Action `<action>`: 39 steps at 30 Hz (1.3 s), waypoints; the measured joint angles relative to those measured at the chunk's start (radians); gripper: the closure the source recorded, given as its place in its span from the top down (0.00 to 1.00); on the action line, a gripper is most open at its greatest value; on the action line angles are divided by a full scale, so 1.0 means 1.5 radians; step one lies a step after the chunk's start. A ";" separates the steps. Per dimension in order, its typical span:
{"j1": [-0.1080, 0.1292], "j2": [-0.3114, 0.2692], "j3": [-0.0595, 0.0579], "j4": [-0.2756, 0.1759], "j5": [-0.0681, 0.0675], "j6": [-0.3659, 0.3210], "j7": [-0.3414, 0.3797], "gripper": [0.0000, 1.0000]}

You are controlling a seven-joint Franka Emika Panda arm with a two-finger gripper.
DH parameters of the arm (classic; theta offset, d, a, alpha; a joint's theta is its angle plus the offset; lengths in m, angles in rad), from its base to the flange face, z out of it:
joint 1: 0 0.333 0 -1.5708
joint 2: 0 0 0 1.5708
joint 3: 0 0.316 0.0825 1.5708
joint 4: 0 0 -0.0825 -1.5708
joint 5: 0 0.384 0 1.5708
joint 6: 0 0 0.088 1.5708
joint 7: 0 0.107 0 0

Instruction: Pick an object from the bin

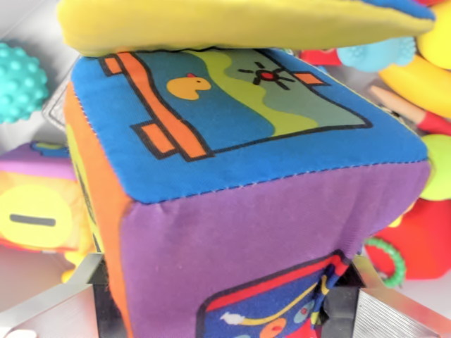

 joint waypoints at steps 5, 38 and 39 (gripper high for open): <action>0.000 -0.019 0.000 0.018 0.000 -0.037 0.000 0.00; 0.000 -0.070 0.000 0.127 0.001 -0.197 0.000 0.00; 0.000 -0.070 0.000 0.129 0.001 -0.199 0.000 0.00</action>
